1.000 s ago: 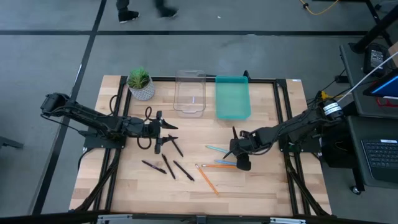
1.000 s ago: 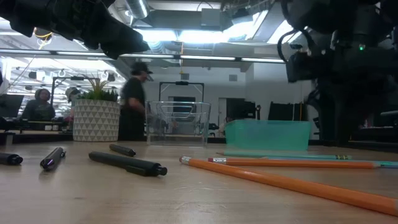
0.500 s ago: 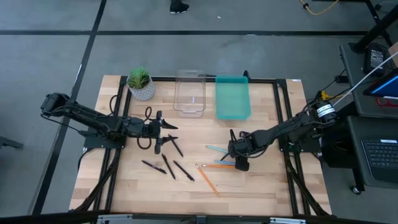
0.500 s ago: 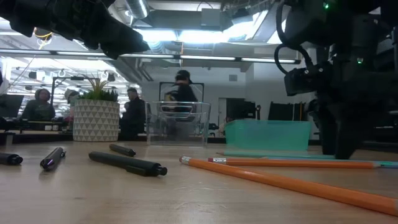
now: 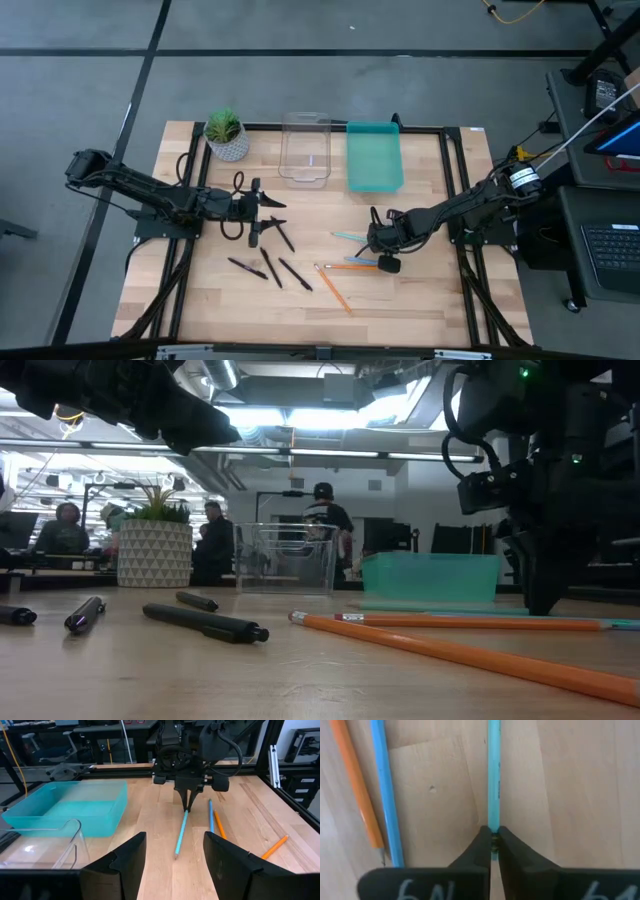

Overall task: Sort pens & pencils
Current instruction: Put the light blue pencil into the blue bin

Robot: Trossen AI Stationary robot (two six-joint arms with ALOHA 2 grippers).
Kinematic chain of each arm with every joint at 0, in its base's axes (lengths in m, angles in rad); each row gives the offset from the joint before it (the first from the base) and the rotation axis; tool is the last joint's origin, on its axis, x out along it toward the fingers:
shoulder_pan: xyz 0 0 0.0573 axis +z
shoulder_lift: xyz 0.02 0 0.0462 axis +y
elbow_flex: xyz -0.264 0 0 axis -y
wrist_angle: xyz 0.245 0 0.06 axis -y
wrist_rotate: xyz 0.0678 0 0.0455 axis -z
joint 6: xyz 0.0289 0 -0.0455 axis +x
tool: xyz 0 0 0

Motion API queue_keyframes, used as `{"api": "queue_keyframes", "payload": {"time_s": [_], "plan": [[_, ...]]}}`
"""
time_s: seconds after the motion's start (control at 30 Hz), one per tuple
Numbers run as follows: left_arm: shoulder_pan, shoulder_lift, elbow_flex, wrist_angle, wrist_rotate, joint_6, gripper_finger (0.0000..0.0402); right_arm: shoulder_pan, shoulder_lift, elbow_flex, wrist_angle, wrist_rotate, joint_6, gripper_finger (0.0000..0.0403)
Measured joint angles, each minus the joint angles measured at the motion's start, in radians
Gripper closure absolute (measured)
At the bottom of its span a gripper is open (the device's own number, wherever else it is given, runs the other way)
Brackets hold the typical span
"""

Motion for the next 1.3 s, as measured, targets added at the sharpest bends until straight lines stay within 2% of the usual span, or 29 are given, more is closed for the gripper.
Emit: {"api": "queue_keyframes", "payload": {"time_s": [0.23,0.67,0.9,1.1,1.3], "plan": [[0.0,0.0,0.0,0.0,0.0,0.0,0.021,0.0,-0.013,-0.003,0.006,0.002,0.034,0.0387],[0.0,0.0,0.0,-0.001,0.0,0.0,0.021,0.0,-0.191,-0.01,-0.054,0.069,0.059,0.039],[0.0,0.0,0.0,-0.001,0.0,0.0,0.021,-0.014,-0.28,-0.009,-0.057,0.169,0.087,0.039],[0.0,0.0,0.0,-0.001,0.0,0.0,0.021,-0.124,-0.438,-0.008,-0.078,0.273,0.169,0.039],[0.0,0.0,0.0,0.0,0.0,-0.001,0.021,-0.339,-0.511,-0.007,-0.118,0.258,0.219,0.039]]}}
